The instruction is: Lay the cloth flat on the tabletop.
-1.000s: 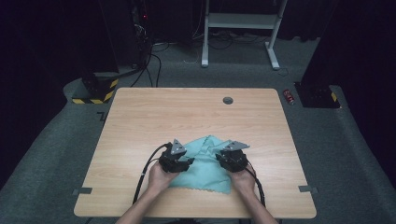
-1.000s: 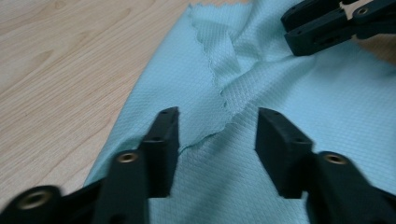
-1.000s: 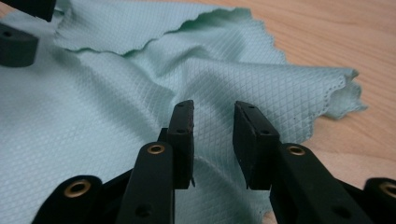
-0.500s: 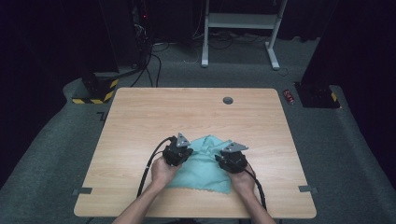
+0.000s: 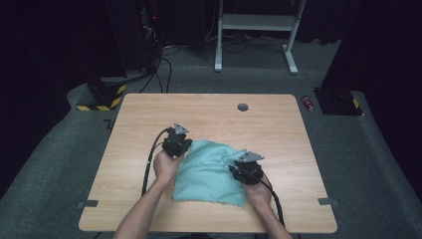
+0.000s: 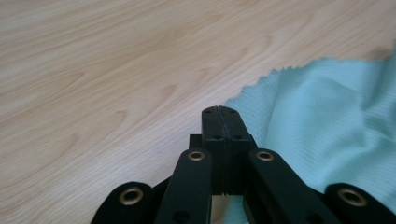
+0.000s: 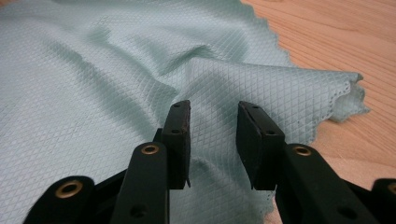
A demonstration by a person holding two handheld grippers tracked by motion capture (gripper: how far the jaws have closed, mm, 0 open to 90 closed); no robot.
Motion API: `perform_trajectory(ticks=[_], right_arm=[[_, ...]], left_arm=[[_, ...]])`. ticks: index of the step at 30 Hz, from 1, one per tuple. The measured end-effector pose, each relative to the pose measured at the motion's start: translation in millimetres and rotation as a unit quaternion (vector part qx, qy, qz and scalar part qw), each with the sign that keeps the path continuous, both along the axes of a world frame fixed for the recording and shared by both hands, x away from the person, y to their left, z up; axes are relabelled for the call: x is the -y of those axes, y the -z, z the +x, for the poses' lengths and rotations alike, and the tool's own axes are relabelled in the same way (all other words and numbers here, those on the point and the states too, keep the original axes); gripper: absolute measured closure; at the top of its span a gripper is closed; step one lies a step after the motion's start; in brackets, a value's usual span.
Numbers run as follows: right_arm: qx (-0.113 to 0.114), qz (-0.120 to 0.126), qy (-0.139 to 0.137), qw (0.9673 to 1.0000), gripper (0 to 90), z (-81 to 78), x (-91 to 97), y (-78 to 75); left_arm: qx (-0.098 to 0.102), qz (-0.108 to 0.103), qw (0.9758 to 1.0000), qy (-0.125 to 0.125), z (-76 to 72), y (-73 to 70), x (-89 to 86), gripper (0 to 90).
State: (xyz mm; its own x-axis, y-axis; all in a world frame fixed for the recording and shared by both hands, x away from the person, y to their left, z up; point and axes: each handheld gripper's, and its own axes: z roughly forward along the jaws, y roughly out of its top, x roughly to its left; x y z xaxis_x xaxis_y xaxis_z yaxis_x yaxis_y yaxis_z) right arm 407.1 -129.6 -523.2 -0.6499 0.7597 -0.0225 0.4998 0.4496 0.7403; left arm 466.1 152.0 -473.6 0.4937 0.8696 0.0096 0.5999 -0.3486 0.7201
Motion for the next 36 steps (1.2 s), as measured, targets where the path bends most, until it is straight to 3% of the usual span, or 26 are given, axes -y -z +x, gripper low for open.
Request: perform_trajectory(ticks=[10,12,16,18,20,25,28,30,33,36], right_arm=[[0.0,0.0,0.001,1.0,64.7,0.0,0.0,0.0],[0.0,0.0,0.002,1.0,64.4,0.0,-0.1,0.1],[0.0,0.0,0.002,1.0,64.1,0.1,-0.1,0.1],[0.0,-0.001,0.002,1.0,63.9,0.1,-0.1,0.1],[0.0,-0.001,0.002,1.0,64.0,0.2,-0.1,0.1],[0.001,-0.001,0.003,1.0,63.9,0.1,-0.2,0.1],[0.001,-0.001,0.002,1.0,63.9,0.1,-0.2,0.1],[0.0,-0.001,0.003,1.0,63.9,0.1,-0.1,0.0],[-0.002,0.001,-0.001,1.0,62.1,0.9,0.4,-0.1],[-0.004,0.003,-0.007,1.0,58.6,1.6,-0.1,0.0]], left_arm=[[-0.016,0.027,0.9989,-0.034,26.3,7.7,-7.8,90.0],[-0.016,0.022,0.9985,-0.047,29.8,8.8,-11.9,90.0],[-0.035,0.036,0.9967,-0.064,34.9,20.0,-18.8,90.0],[-0.035,0.032,0.9965,-0.068,34.2,24.8,-20.9,90.0],[-0.031,0.028,0.9967,-0.07,31.6,25.6,-21.0,88.5],[-0.019,0.008,0.9983,-0.055,16.5,22.4,-21.9,66.3],[-0.014,0.007,0.9991,-0.04,1.8,22.8,-20.3,55.4],[-0.011,0.017,0.9995,-0.025,-10.7,24.9,-19.4,52.4],[-0.003,0.014,0.9998,-0.015,-24.9,29.9,-19.2,50.0],[-0.003,0.027,0.9996,-0.009,-32.3,36.9,-19.6,49.7]])
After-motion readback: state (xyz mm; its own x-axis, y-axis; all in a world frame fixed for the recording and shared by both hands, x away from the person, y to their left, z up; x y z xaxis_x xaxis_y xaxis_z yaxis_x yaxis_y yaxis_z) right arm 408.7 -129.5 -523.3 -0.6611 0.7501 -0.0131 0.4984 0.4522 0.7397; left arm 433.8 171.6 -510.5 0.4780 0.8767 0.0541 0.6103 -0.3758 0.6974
